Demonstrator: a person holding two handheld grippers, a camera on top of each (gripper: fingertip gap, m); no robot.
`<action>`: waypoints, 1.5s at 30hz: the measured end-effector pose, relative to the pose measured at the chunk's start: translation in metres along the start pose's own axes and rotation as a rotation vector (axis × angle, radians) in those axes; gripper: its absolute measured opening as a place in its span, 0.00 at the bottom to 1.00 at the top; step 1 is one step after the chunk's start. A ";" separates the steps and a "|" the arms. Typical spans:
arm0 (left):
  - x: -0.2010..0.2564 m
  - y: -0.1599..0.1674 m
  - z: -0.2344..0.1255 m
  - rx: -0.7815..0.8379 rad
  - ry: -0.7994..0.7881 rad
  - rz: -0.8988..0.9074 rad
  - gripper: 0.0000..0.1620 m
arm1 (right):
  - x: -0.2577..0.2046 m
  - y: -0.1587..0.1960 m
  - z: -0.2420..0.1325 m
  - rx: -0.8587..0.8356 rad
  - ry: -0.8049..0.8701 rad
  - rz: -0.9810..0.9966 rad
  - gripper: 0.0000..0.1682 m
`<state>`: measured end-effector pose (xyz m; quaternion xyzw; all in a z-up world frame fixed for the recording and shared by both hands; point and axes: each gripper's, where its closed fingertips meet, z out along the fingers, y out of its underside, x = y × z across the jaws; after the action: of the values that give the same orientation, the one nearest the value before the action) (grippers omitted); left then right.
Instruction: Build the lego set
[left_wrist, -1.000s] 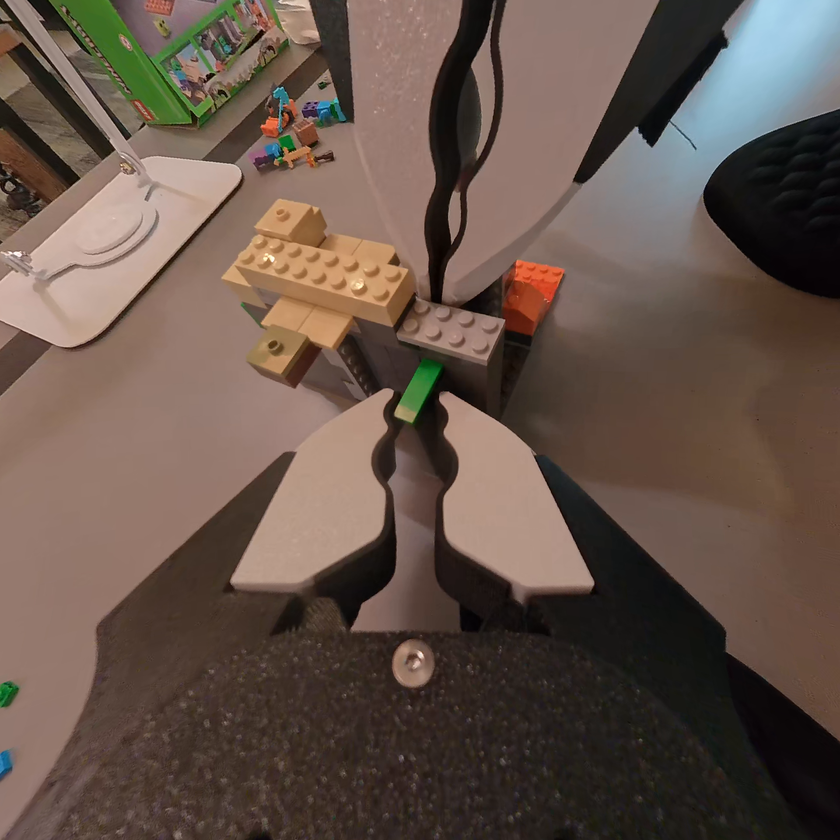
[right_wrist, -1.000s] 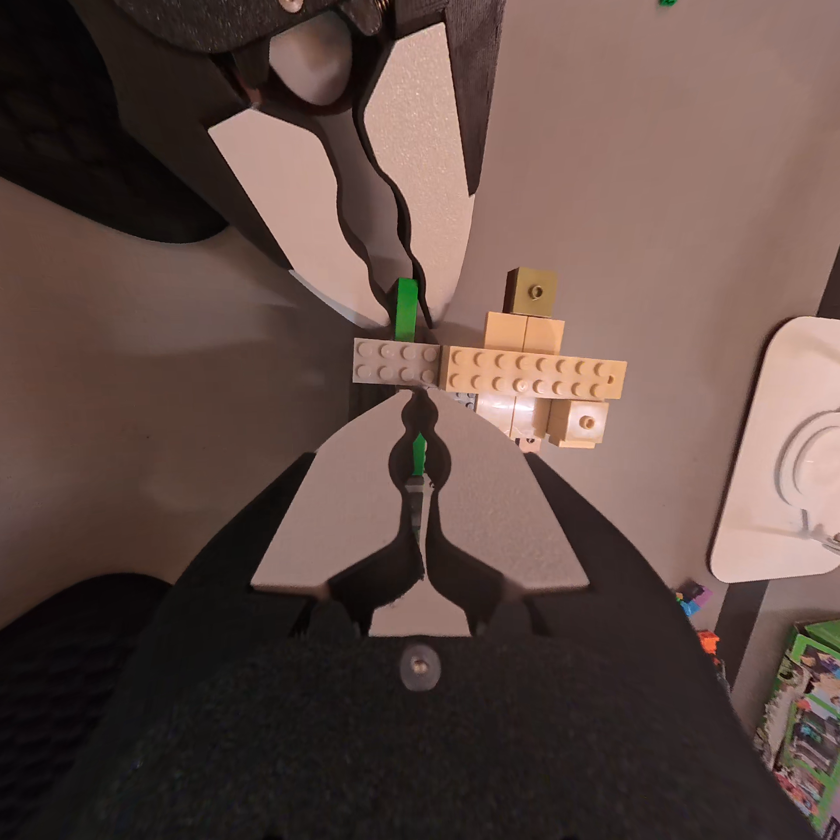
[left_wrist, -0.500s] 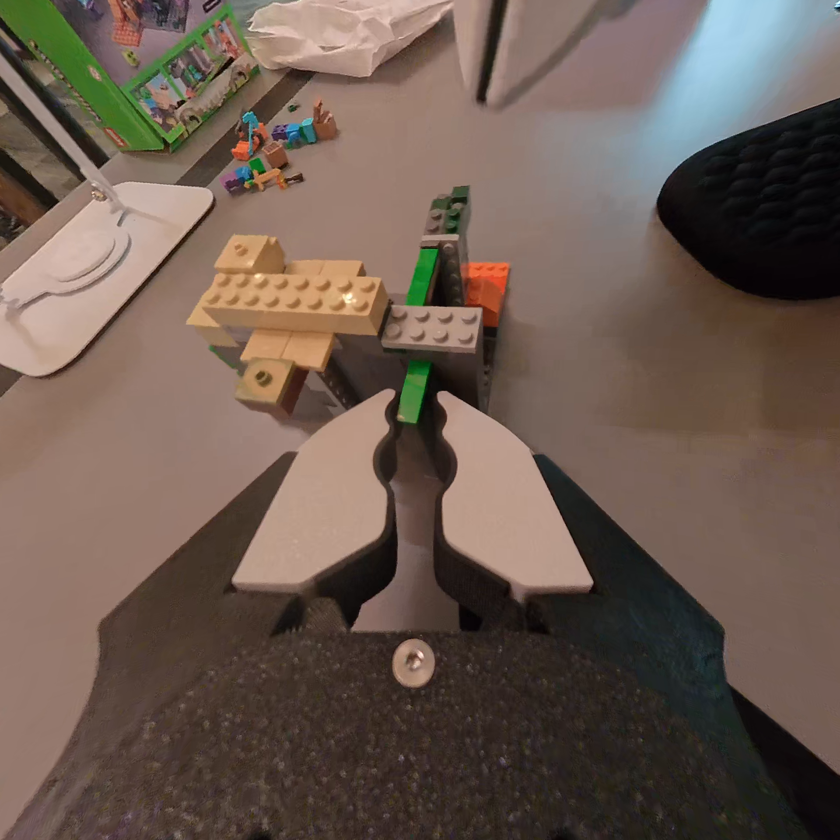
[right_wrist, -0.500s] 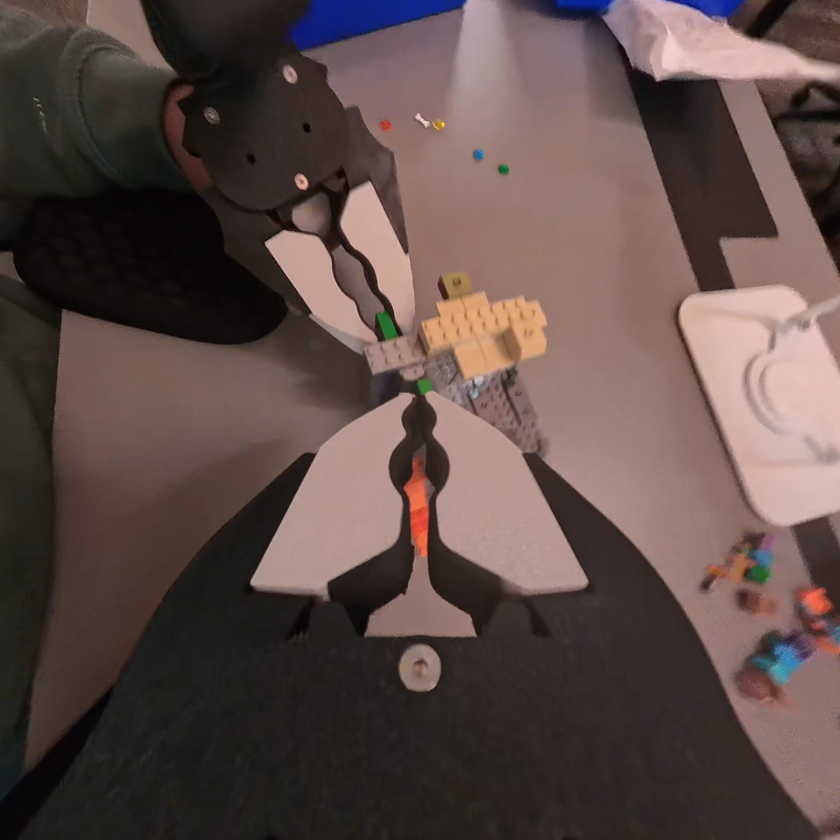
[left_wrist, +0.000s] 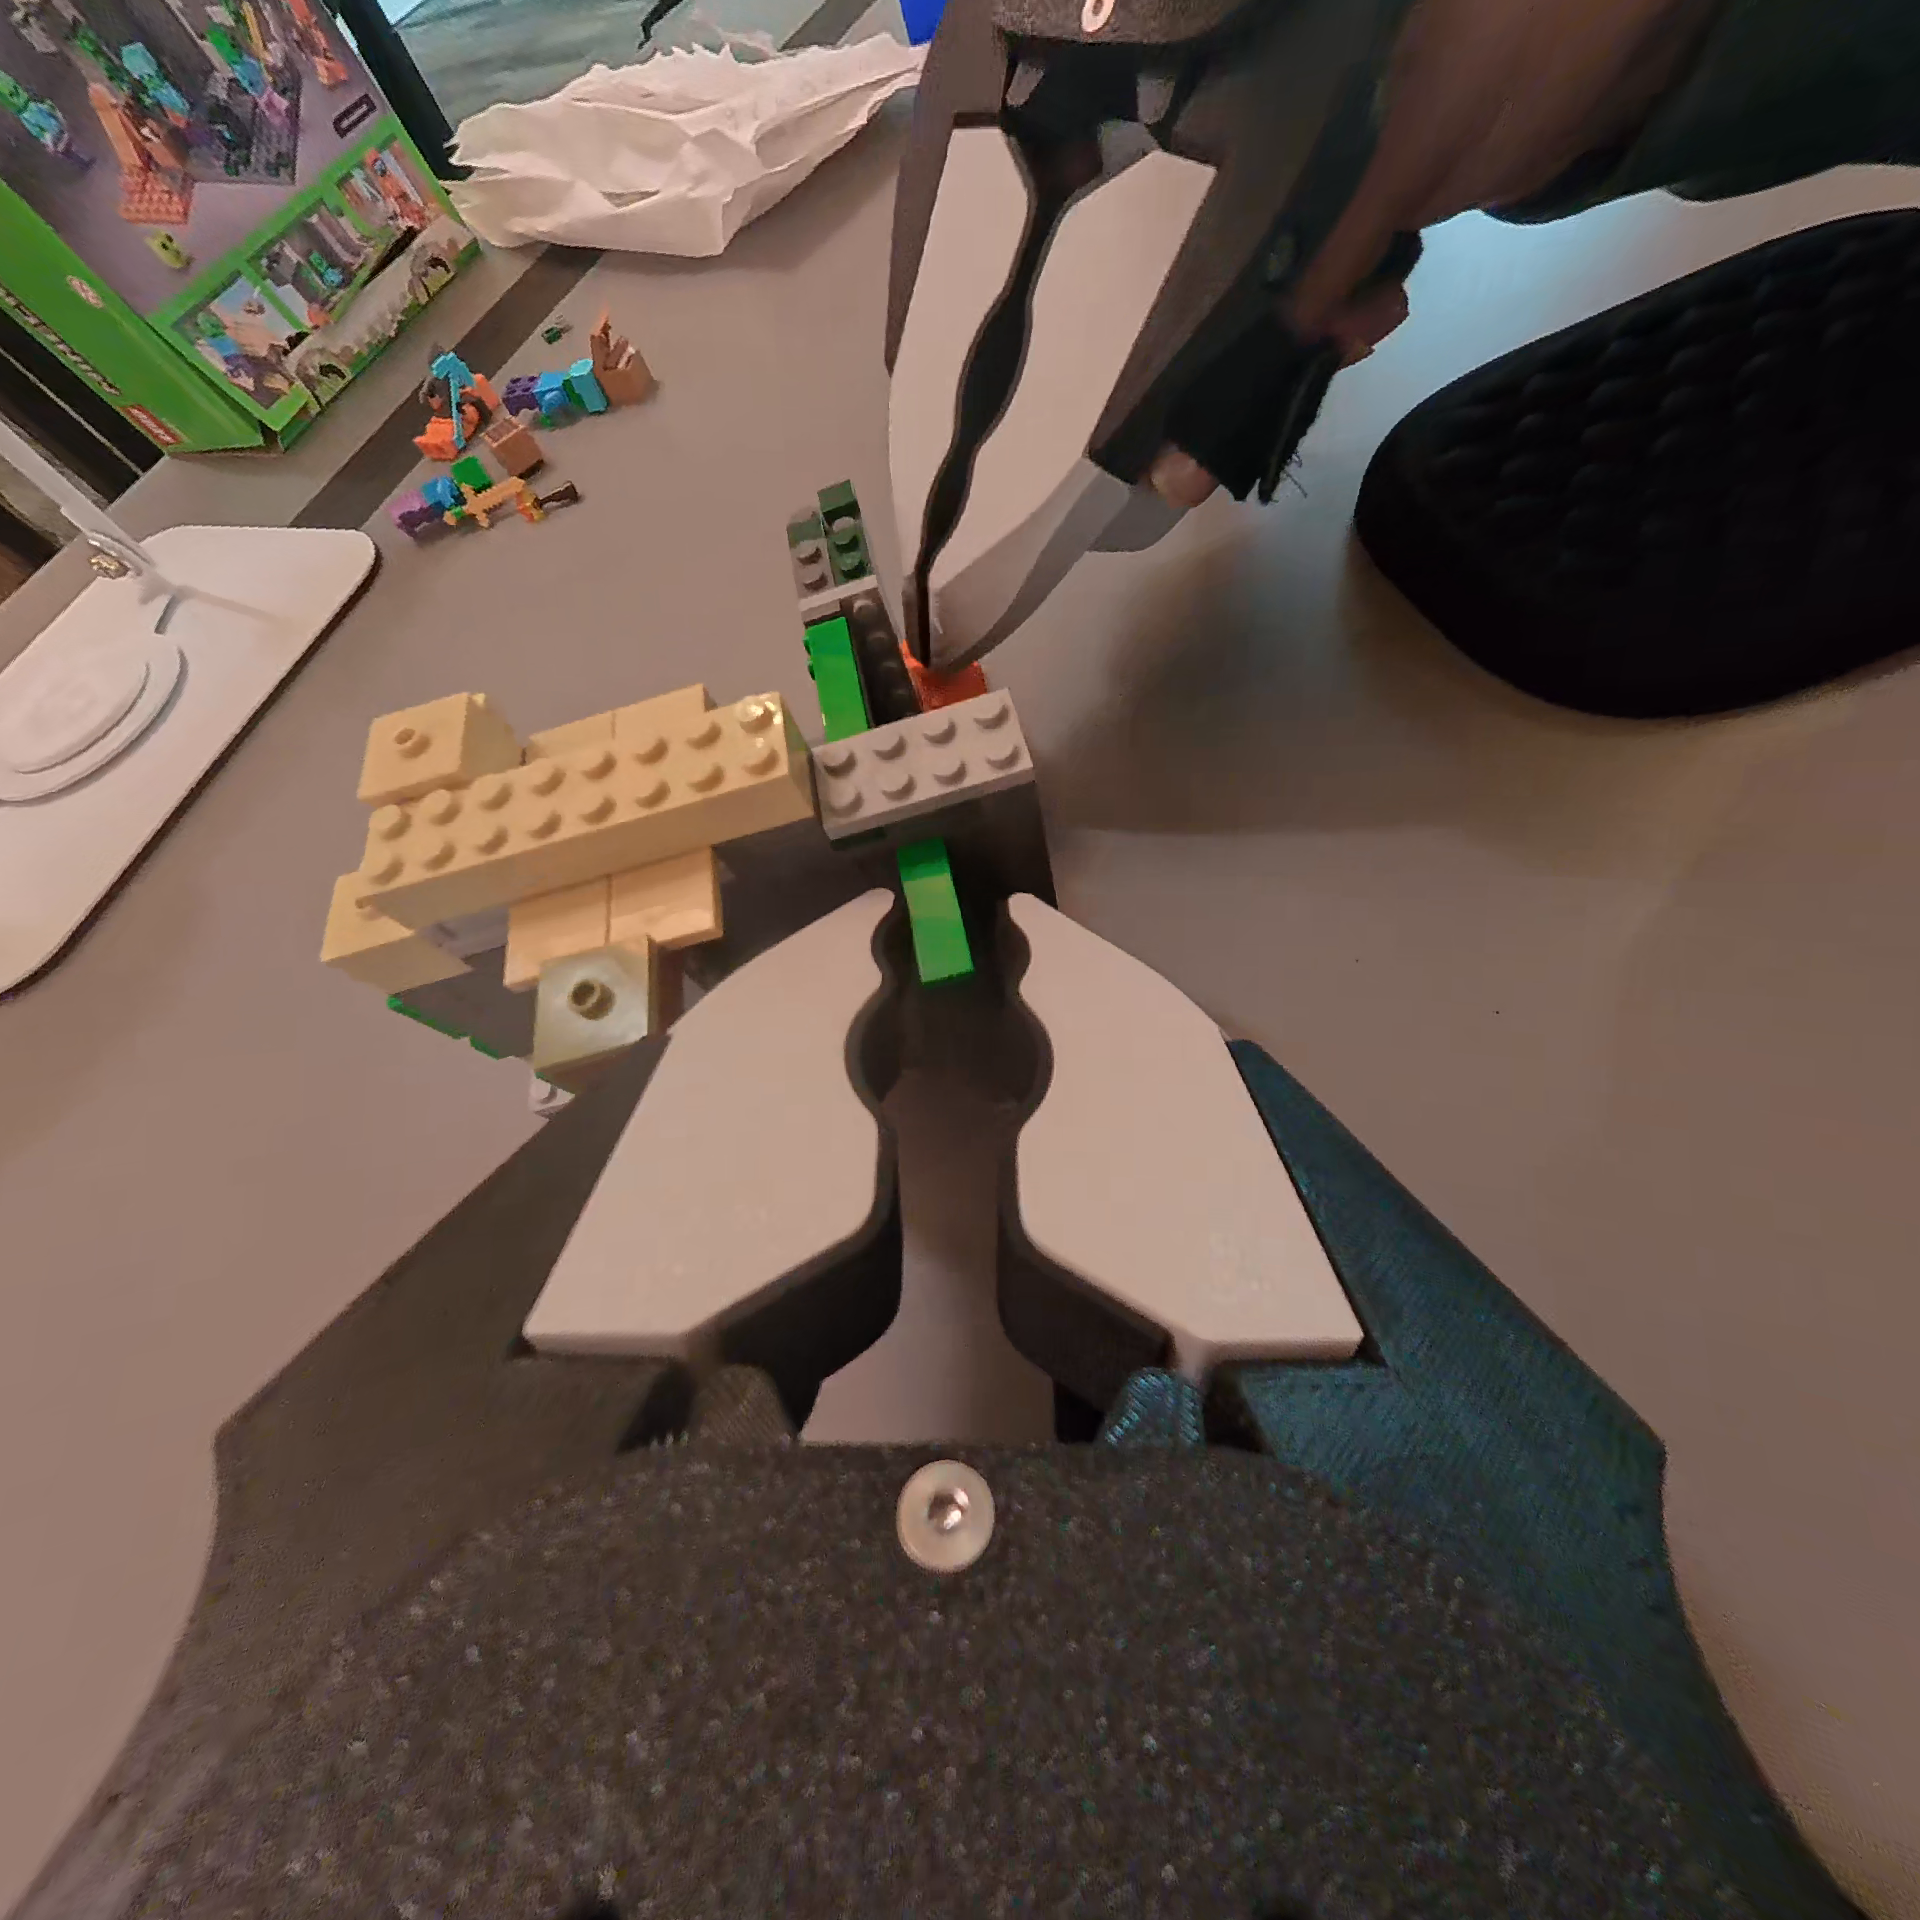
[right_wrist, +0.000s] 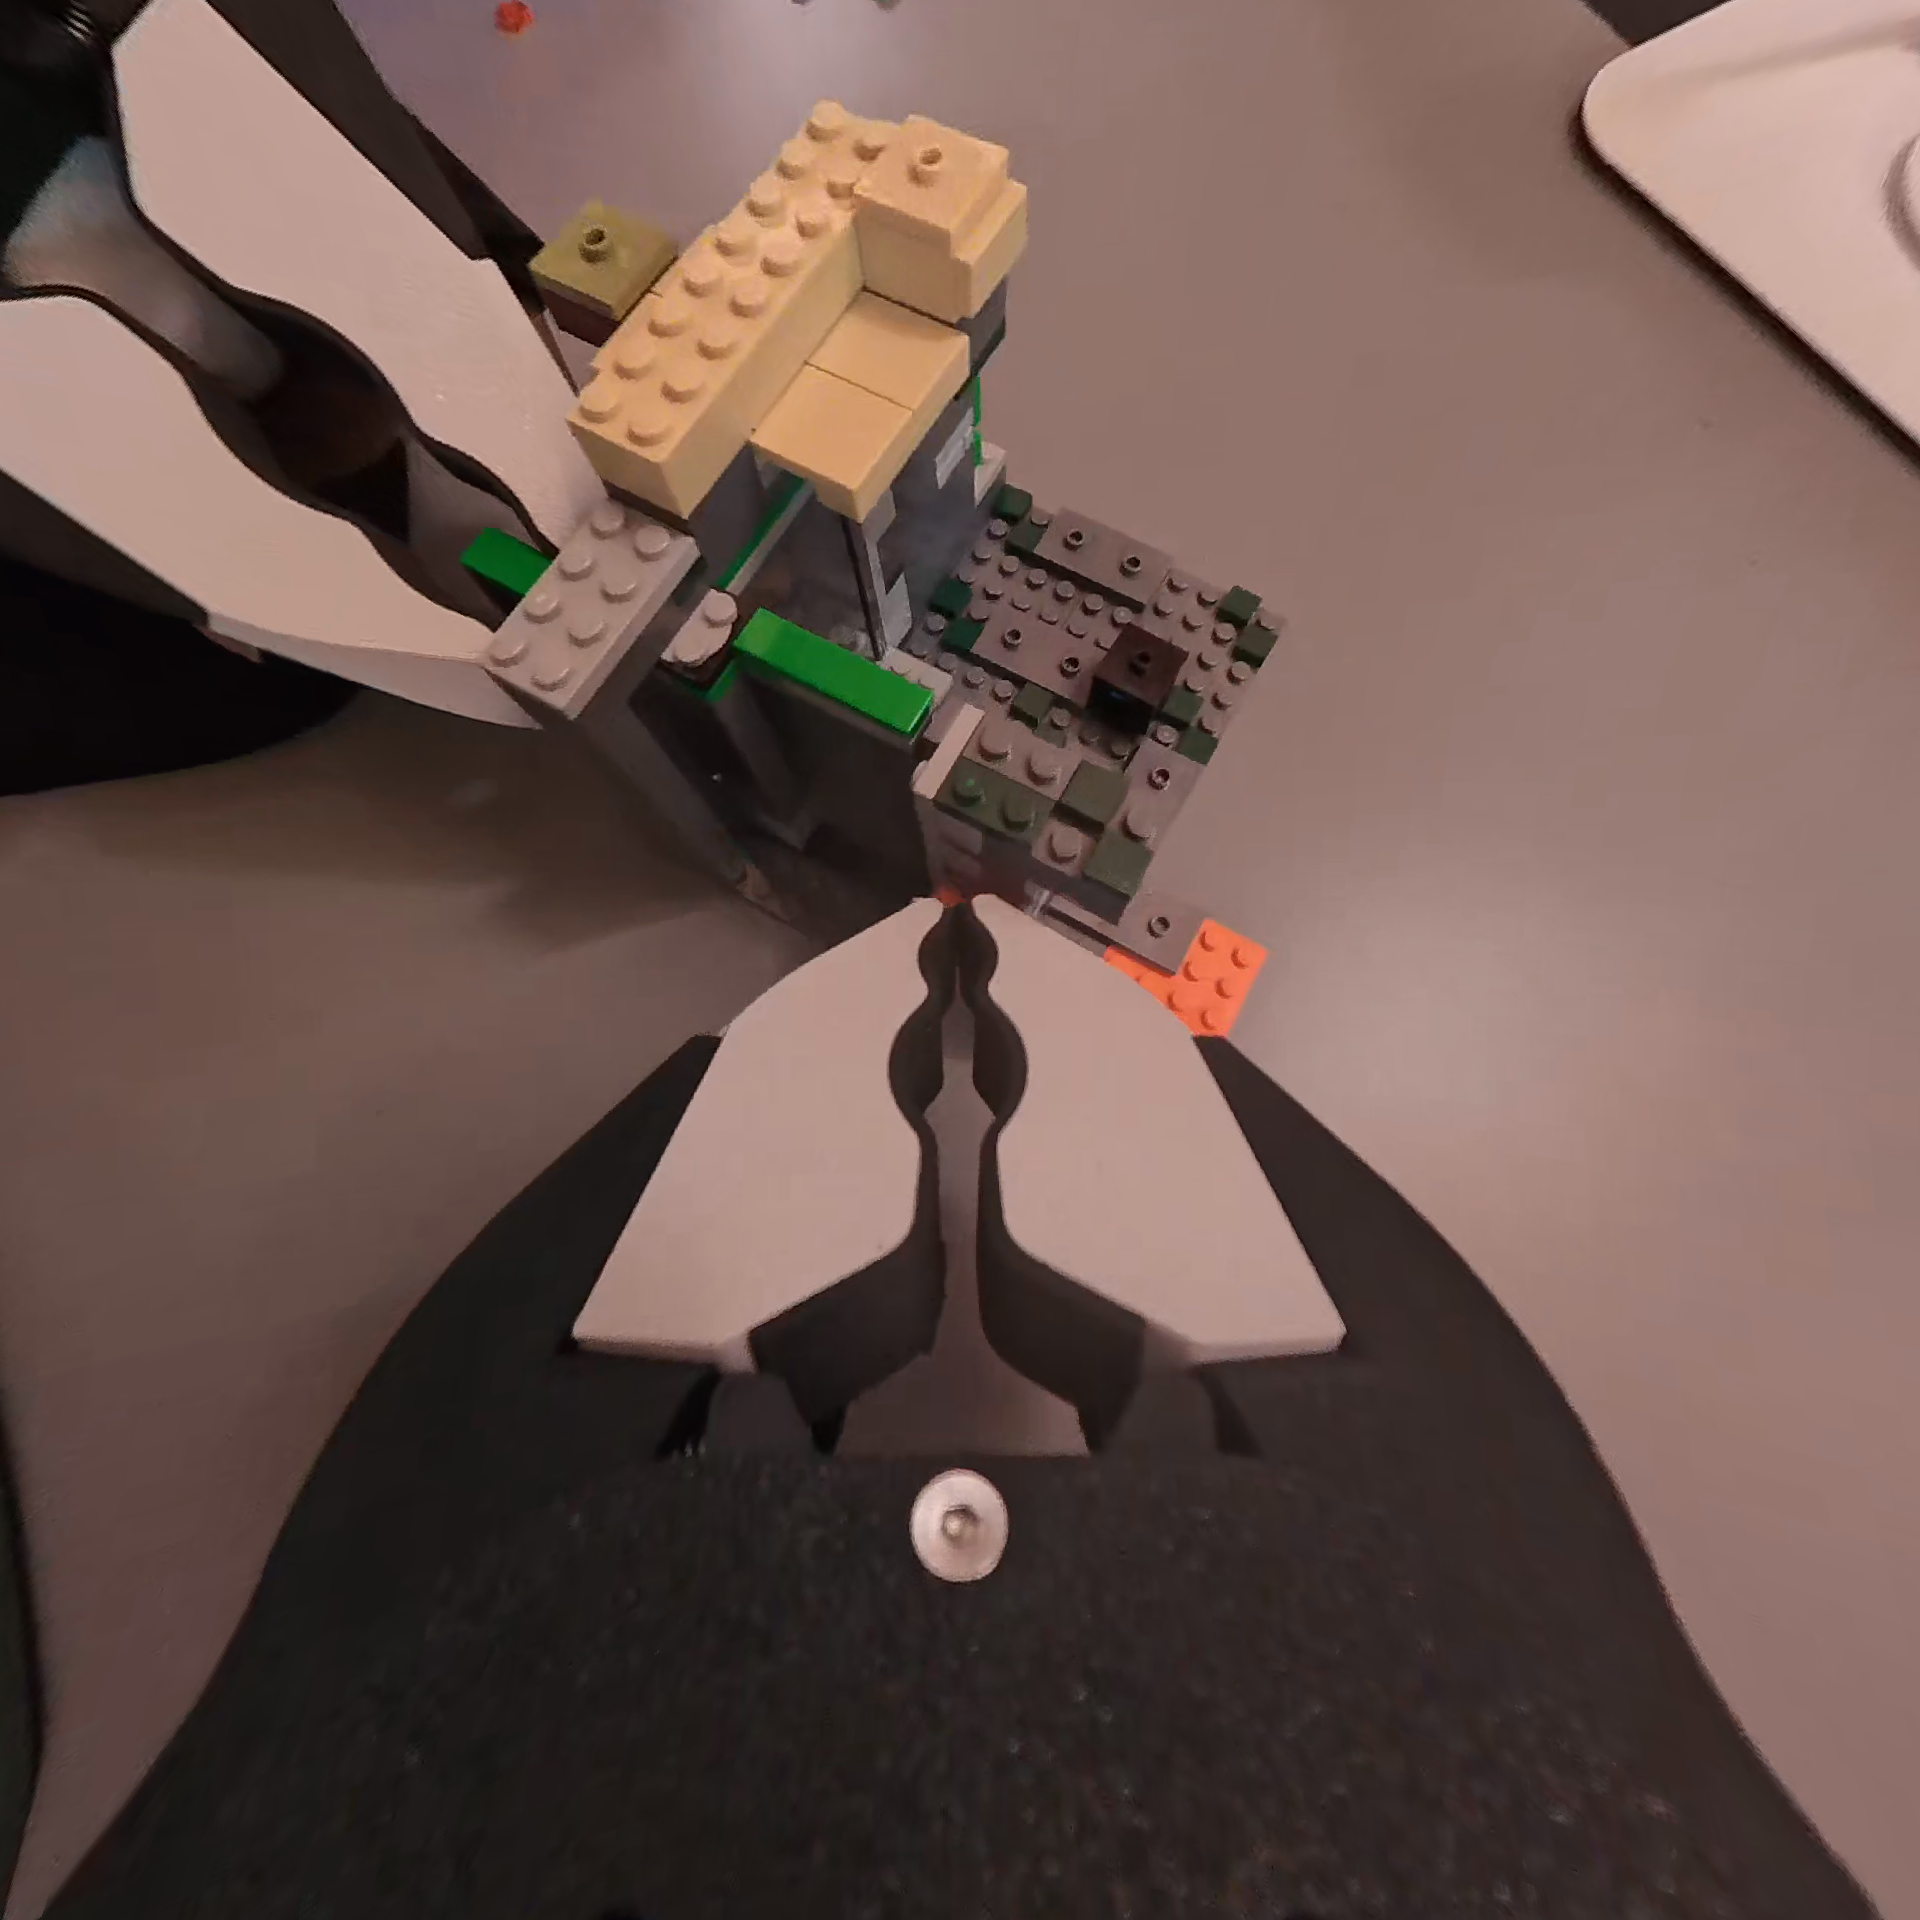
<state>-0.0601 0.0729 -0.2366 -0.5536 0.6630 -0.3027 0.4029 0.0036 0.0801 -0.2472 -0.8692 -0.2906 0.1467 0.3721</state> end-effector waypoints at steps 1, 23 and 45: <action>0.000 0.000 0.000 0.002 0.002 -0.002 0.09 | 0.000 0.000 0.001 0.000 -0.008 0.008 0.00; 0.002 -0.001 0.002 0.016 0.021 -0.011 0.09 | 0.007 0.001 0.006 -0.080 -0.078 0.133 0.00; 0.000 -0.002 0.001 0.030 0.011 -0.021 0.08 | 0.003 0.001 -0.011 0.088 -0.111 0.168 0.00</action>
<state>-0.0585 0.0729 -0.2349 -0.5527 0.6546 -0.3200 0.4045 0.0120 0.0751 -0.2406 -0.8638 -0.2299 0.2380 0.3799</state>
